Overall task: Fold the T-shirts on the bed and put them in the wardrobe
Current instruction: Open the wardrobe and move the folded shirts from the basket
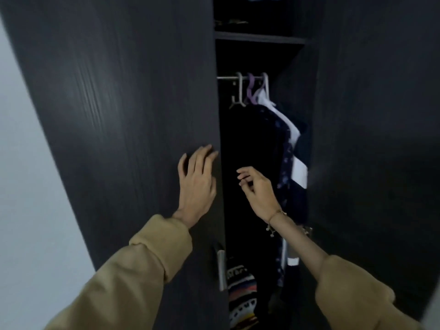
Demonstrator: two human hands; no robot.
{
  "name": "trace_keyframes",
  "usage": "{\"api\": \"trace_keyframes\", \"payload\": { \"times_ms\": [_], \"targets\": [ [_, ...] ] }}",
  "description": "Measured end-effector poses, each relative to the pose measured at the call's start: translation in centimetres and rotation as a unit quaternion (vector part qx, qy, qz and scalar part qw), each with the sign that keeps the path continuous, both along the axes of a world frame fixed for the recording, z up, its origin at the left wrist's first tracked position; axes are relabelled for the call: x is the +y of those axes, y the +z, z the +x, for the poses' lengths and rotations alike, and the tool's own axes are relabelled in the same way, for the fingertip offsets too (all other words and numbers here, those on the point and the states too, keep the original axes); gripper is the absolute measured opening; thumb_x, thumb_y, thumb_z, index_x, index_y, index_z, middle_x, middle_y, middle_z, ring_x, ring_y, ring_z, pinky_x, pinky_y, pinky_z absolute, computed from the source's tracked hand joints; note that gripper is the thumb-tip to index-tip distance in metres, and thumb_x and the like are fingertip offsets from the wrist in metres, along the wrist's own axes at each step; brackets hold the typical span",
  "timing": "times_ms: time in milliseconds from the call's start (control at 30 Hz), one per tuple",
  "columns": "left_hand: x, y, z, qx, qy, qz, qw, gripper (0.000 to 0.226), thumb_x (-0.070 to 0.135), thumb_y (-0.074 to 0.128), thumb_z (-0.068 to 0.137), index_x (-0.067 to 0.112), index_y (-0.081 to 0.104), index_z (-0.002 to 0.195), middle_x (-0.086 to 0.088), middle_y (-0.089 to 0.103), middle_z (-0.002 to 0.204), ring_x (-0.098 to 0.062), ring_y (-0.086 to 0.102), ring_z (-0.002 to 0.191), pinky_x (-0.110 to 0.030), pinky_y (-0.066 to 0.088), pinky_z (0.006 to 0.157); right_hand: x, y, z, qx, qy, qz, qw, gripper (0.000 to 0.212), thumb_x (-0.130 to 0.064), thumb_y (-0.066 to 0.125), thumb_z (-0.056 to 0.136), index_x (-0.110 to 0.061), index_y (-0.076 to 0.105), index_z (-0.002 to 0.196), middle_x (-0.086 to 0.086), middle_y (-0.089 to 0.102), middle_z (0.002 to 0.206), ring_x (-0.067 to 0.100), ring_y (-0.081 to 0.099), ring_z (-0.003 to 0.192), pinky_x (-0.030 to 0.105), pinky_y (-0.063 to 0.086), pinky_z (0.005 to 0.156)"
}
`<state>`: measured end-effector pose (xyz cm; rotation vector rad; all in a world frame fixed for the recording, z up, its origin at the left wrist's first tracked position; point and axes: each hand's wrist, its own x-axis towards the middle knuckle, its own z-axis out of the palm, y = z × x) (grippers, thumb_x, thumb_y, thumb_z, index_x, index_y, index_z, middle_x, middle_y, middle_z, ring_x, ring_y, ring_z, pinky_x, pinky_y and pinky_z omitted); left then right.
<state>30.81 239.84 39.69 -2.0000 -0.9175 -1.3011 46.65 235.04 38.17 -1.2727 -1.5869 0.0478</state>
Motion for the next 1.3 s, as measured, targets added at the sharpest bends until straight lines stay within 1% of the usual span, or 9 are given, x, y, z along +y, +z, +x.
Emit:
{"api": "trace_keyframes", "payload": {
  "times_ms": [133, 200, 333, 433, 567, 700, 800, 867, 1300],
  "targets": [
    [1.5, 5.8, -0.8, 0.005, 0.058, 0.059, 0.997, 0.052, 0.016, 0.037, 0.089, 0.012, 0.040, 0.141, -0.010, 0.037, 0.149, -0.021, 0.031, 0.135, -0.046, 0.017, 0.112, 2.5, 0.9, -2.4, 0.039, 0.109, -0.076, 0.990, 0.040, -0.019, 0.044, 0.099, -0.012, 0.038, 0.138, -0.004, 0.048, 0.125, 0.005, 0.047, 0.110, -0.003, 0.034, 0.079],
    [2.0, 8.8, -0.6, 0.010, 0.088, 0.072, 0.994, 0.052, 0.023, 0.039, 0.094, 0.013, 0.035, 0.145, -0.010, 0.031, 0.152, -0.021, 0.026, 0.139, -0.047, 0.013, 0.113, 3.4, 0.7, -3.1, 0.072, 0.171, -0.097, 0.978, 0.044, -0.027, 0.042, 0.099, -0.014, 0.033, 0.140, -0.006, 0.049, 0.131, 0.002, 0.048, 0.117, 0.000, 0.036, 0.087],
    [2.4, 12.8, 0.9, 0.033, 0.156, 0.063, 0.985, 0.061, 0.042, 0.039, 0.095, 0.016, 0.025, 0.149, -0.011, 0.022, 0.156, -0.024, 0.020, 0.143, -0.055, 0.007, 0.113, 4.6, 0.8, -2.6, 0.089, 0.239, -0.094, 0.962, 0.040, -0.028, 0.045, 0.098, -0.034, 0.030, 0.135, -0.018, 0.049, 0.124, -0.011, 0.048, 0.111, 0.014, 0.042, 0.098],
    [2.3, 13.8, 2.2, 0.036, 0.196, 0.031, 0.980, 0.075, 0.054, 0.040, 0.092, 0.017, 0.014, 0.152, -0.010, 0.012, 0.158, -0.027, 0.011, 0.146, -0.059, -0.001, 0.112, 4.7, 1.7, -1.5, 0.073, 0.276, -0.118, 0.951, 0.056, -0.024, 0.045, 0.098, -0.031, 0.016, 0.146, -0.022, 0.045, 0.118, -0.015, 0.046, 0.105, 0.001, 0.039, 0.085],
    [1.4, 13.5, 3.3, 0.041, 0.241, -0.026, 0.969, 0.100, 0.061, 0.051, 0.080, 0.015, -0.002, 0.151, -0.012, -0.003, 0.159, -0.030, -0.004, 0.146, -0.062, -0.006, 0.110, 4.7, 2.4, -1.1, 0.046, 0.272, -0.127, 0.953, 0.053, -0.024, 0.045, 0.099, -0.025, 0.020, 0.145, -0.004, 0.050, 0.112, 0.006, 0.054, 0.102, 0.006, 0.042, 0.078],
    [-0.1, 13.2, 4.6, 0.027, 0.251, -0.071, 0.965, 0.101, 0.043, 0.059, 0.081, 0.013, -0.008, 0.150, -0.013, -0.009, 0.158, -0.031, -0.011, 0.146, -0.060, -0.008, 0.111, 4.5, 2.2, -0.8, 0.034, 0.267, -0.118, 0.956, 0.052, -0.025, 0.046, 0.098, -0.023, 0.022, 0.144, -0.003, 0.054, 0.101, 0.014, 0.056, 0.099, 0.027, 0.049, 0.086],
    [-1.2, 12.7, 5.2, 0.006, 0.253, -0.072, 0.965, 0.101, 0.025, 0.064, 0.080, 0.011, -0.007, 0.150, -0.013, -0.007, 0.159, -0.032, -0.009, 0.146, -0.059, -0.003, 0.112, 3.7, 1.9, -0.6, 0.017, 0.267, -0.101, 0.958, 0.051, -0.024, 0.046, 0.098, -0.020, 0.024, 0.144, -0.013, 0.051, 0.090, 0.000, 0.052, 0.084, 0.007, 0.043, 0.069],
    [-2.1, 12.4, 5.3, -0.004, 0.232, -0.069, 0.970, 0.098, 0.017, 0.062, 0.078, 0.009, -0.004, 0.151, -0.013, -0.005, 0.159, -0.032, -0.008, 0.146, -0.060, 0.000, 0.114, 3.0, 1.8, -0.5, 0.010, 0.271, -0.094, 0.958, 0.050, -0.024, 0.046, 0.098, -0.018, 0.024, 0.143, -0.014, 0.051, 0.090, -0.002, 0.052, 0.082, 0.003, 0.042, 0.066],
    [-9.5, 11.9, 4.4, -0.030, 0.146, -0.097, 0.984, 0.097, 0.003, 0.061, 0.080, 0.007, -0.006, 0.150, -0.011, -0.010, 0.159, -0.030, -0.009, 0.146, -0.055, 0.012, 0.116, -4.3, 1.4, -1.9, -0.035, 0.228, -0.045, 0.972, 0.053, -0.029, 0.042, 0.099, -0.015, 0.020, 0.145, 0.005, 0.051, 0.132, 0.020, 0.055, 0.114, 0.032, 0.047, 0.093]
  ]
}}
